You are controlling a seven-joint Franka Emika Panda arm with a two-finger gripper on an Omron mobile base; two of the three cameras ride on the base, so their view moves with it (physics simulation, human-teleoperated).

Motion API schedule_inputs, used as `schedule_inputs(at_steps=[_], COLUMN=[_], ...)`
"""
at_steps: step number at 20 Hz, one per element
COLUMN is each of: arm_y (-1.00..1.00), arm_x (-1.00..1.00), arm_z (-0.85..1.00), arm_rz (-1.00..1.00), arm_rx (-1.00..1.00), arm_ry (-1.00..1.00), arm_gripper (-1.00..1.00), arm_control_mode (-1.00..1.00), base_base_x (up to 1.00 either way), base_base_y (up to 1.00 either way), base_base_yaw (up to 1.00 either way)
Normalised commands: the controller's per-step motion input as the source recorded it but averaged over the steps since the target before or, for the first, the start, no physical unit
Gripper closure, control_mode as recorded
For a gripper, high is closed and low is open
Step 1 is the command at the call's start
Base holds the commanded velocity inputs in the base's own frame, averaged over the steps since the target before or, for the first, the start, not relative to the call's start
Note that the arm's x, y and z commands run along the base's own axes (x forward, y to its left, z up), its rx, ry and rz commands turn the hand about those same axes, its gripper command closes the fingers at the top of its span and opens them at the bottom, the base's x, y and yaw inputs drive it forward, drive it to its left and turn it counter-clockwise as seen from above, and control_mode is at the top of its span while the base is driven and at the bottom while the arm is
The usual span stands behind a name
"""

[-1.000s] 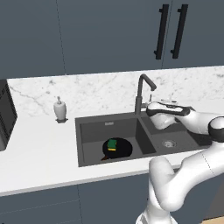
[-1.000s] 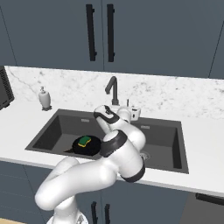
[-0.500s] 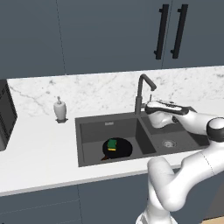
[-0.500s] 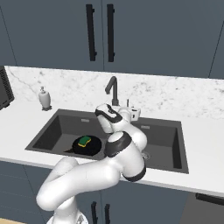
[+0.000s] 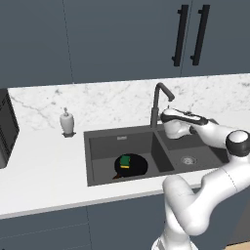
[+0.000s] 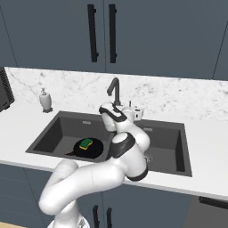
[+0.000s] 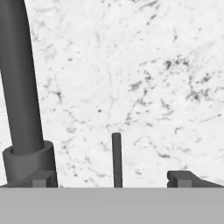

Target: Pick the pan and sponge and place them into the sink. Then turn on the water.

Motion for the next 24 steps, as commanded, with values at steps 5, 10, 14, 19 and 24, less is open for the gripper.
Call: schedule_inputs(at_steps=[5, 10, 14, 19, 24], arm_y=[-0.01, 0.0, -0.04, -0.07, -0.01], arm_x=[0.14, 0.11, 0.14, 0.13, 0.13], arm_z=[0.0, 0.0, 0.0, 0.0, 0.0], arm_rz=[0.0, 0.0, 0.0, 0.0, 0.0], arm_rx=[0.0, 0.0, 0.0, 0.0, 0.0], arm_ry=[0.0, 0.0, 0.0, 0.0, 0.0], arm_gripper=[-1.0, -1.0, -1.0, -1.0, -1.0], arm_control_mode=[-1.0, -1.0, -1.0, -1.0, -1.0], base_base_x=[0.0, 0.0, 0.0, 0.0, 0.0], base_base_y=[0.0, 0.0, 0.0, 0.0, 0.0], base_base_yaw=[0.0, 0.0, 0.0, 0.0, 0.0])
